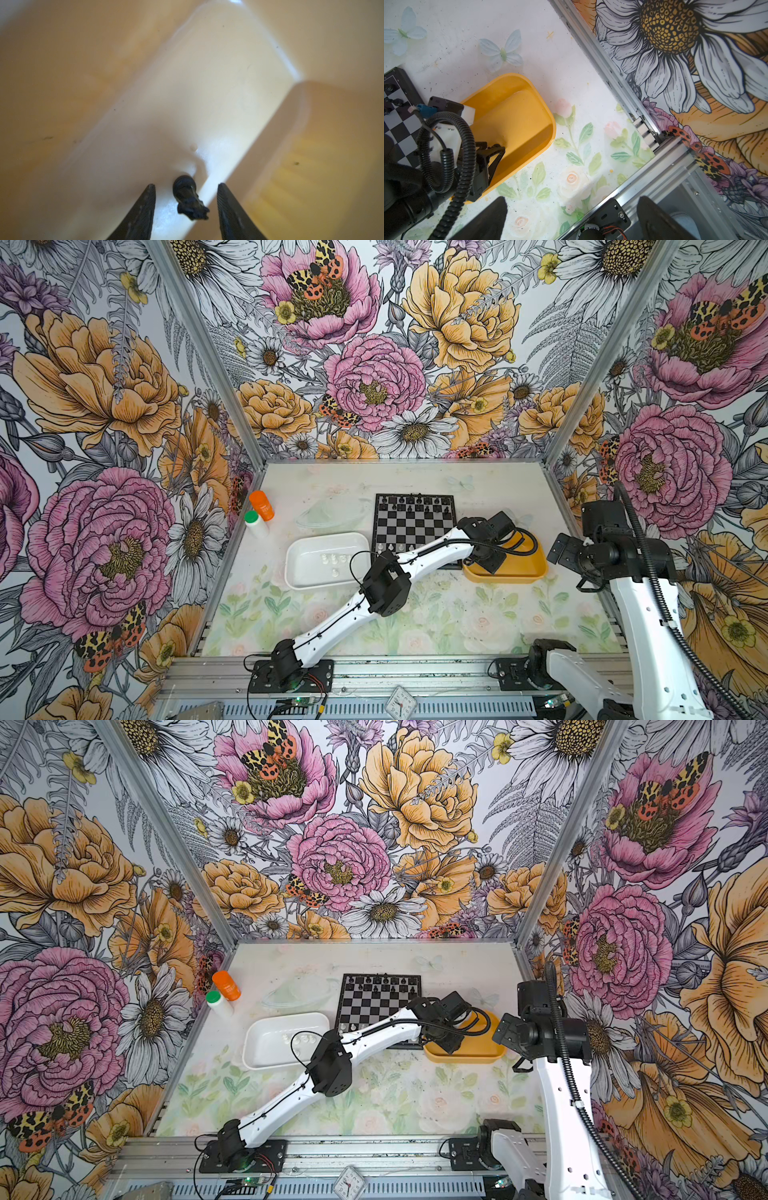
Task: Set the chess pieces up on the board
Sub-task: 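Lower the left gripper and close it on the black piece, then lift the black piece and carry it to the board's far corner, left gripper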
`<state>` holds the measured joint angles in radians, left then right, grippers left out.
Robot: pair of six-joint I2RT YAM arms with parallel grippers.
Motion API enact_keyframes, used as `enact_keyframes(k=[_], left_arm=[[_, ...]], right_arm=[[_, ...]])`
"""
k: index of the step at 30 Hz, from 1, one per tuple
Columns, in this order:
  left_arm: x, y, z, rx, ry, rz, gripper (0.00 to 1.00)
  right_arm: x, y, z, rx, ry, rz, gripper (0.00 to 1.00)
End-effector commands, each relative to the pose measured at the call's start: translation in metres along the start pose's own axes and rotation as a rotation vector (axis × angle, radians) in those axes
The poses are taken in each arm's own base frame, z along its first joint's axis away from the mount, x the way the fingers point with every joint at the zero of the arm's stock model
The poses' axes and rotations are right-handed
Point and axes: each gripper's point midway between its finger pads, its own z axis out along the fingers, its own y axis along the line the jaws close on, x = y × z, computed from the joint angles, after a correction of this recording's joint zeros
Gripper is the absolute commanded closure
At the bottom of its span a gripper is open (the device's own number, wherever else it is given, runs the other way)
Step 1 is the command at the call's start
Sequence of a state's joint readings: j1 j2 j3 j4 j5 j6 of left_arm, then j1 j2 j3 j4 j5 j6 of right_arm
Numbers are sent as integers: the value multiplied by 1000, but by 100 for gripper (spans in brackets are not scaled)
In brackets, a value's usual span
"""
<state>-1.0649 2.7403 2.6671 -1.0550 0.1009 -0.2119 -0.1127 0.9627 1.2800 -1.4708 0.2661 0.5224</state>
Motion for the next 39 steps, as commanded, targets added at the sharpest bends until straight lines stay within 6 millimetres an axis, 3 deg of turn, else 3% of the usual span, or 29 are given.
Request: enact_keyframes(k=[1, 8, 25, 39], left_arm=[[-12, -3, -5, -1, -47, -2, 54], [-15, 3, -7, -15, -55, -8, 63], [-23, 13, -13, -21, -76, -24, 66], [-30, 16, -26, -42, -98, -3, 80]], right_arm=[[-10, -3, -9, 7, -40, -10, 1], [-13, -1, -7, 3, -38, -21, 1], [-13, 6, 0, -13, -21, -29, 0], [-13, 7, 1, -19, -24, -26, 0]])
